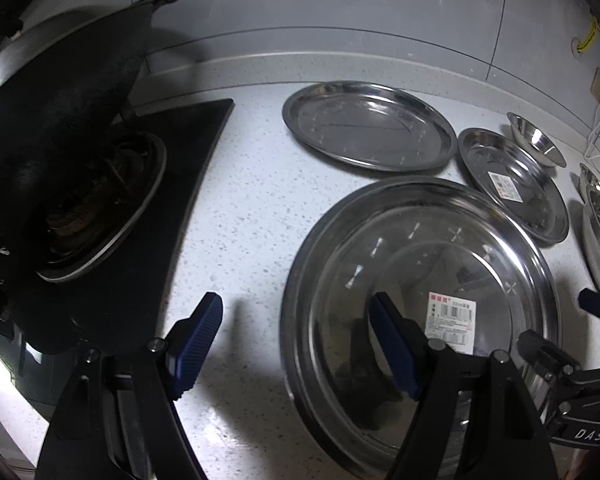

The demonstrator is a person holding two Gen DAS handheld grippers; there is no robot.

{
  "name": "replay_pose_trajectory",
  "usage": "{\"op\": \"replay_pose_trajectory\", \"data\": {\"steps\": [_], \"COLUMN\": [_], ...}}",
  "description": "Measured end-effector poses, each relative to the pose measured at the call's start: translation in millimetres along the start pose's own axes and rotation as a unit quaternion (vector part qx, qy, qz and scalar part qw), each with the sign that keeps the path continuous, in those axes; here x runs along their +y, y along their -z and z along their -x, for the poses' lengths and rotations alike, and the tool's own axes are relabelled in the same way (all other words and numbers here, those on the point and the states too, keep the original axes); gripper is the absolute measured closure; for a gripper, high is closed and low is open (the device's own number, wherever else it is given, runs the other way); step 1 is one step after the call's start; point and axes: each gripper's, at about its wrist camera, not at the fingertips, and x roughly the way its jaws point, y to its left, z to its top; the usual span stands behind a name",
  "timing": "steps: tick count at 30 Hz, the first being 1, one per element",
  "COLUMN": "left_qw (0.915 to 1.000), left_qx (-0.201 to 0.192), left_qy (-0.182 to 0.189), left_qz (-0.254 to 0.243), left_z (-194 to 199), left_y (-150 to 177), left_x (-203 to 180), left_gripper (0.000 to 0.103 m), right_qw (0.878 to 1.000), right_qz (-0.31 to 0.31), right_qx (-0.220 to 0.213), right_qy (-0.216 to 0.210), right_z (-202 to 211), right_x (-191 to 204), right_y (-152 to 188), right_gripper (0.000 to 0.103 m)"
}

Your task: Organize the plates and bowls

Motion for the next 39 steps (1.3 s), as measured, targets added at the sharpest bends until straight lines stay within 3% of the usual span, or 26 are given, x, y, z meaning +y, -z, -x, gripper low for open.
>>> {"op": "replay_pose_trajectory", "data": {"steps": [3,6,8,12,21,24,25,26,27,28,31,33,39], "left_qw": [0.9999,0.9995,0.999,0.9982,0.9956,0.9956,0.9956,0.9958,0.9959,0.996,0.9971,0.9979,0.9974], "left_qx": [0.009,0.018,0.023,0.029,0.065,0.067,0.066,0.062,0.056,0.053,0.051,0.051,0.062], "left_qy": [0.013,0.026,0.038,0.052,0.048,0.047,0.046,0.047,0.051,0.05,0.037,0.029,0.037], "left_qz": [0.0,0.001,0.006,0.01,-0.047,-0.047,-0.048,-0.048,-0.05,-0.052,-0.041,-0.027,-0.005], "left_z": [-4.5,-8.9,-11.8,-15.1,-18.8,-19.1,-19.0,-17.8,-15.3,-13.7,-13.1,-12.4,-5.8], "left_y": [-1.0,-1.5,-1.5,-1.2,-7.1,-8.2,-8.2,-8.5,-8.4,-8.4,-8.7,-9.2,-6.6], "left_x": [-2.0,-1.1,1.1,5.0,-3.0,-2.9,-3.1,-3.4,-4.2,-5.3,-3.4,1.6,10.4], "left_gripper": [0.028,0.03,0.03,0.03,0.028,0.029,0.03,0.04,0.061,0.066,0.073,0.084,0.088], "right_qw": [1.0,1.0,0.999,0.999,0.999,0.999,0.999,0.998,0.998,0.998,0.998,0.998,0.998], "right_qz": [-0.003,-0.006,-0.009,-0.01,0.003,0.005,0.003,0.001,-0.001,-0.005,-0.001,-0.003,-0.011], "right_qx": [0.007,0.015,0.024,0.023,0.024,0.023,0.024,0.024,0.026,0.026,0.024,0.022,0.007], "right_qy": [-0.012,-0.024,-0.033,-0.037,-0.041,-0.042,-0.047,-0.051,-0.056,-0.06,-0.061,-0.062,-0.069], "right_z": [-4.4,-8.8,-12.5,-12.6,-10.3,-8.4,-7.6,-7.4,-7.9,-8.0,-7.9,-6.4,7.7], "right_x": [-0.8,-1.9,-2.9,-5.8,-9.0,-11.9,-13.8,-14.8,-15.9,-17.6,-17.1,-17.6,-19.2], "right_y": [0.6,0.7,1.5,1.7,1.1,1.9,1.5,1.2,0.5,0.1,-0.5,-0.6,-1.1], "right_gripper": [0.003,0.012,0.024,0.029,0.046,0.059,0.069,0.08,0.087,0.089,0.089,0.089,0.09]}}
